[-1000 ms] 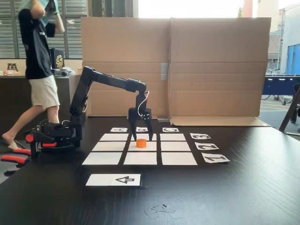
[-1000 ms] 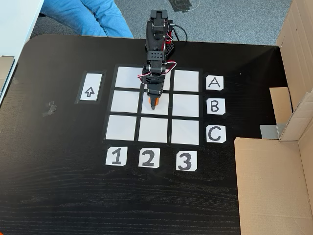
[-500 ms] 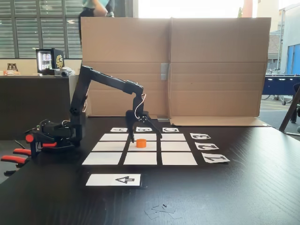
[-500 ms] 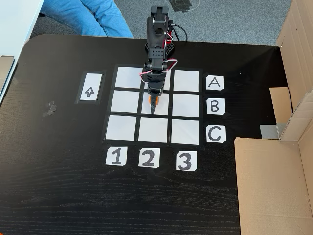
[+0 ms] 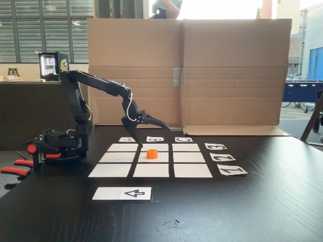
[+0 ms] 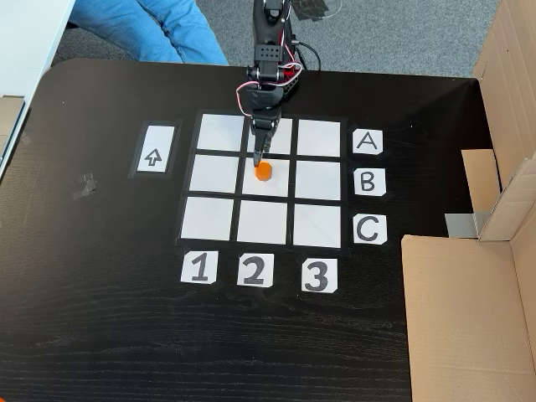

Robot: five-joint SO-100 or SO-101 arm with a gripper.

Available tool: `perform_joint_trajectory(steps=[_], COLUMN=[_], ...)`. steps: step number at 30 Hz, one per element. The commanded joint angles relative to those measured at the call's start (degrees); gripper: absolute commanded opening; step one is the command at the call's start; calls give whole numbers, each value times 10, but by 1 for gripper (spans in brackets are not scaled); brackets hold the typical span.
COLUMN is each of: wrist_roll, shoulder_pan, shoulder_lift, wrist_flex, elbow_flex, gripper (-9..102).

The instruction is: Pick up the round, orange token and place it in the grid on square B2.

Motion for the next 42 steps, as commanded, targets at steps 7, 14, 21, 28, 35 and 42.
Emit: perform_joint_trajectory(steps=[7,14,21,28,35,42], wrist_roll=[-63,-128,-138,-127,-128,-129], shoulder_pan=[282,603,865,868,867,865], shoulder_lift=[429,641,726,726,725,725], wrist_flex=[-11,-13,-29,-28,-27,-27], elbow_flex=[191,304,366,365,365,365], gripper=[9,-1,-1,-1,-1,-1])
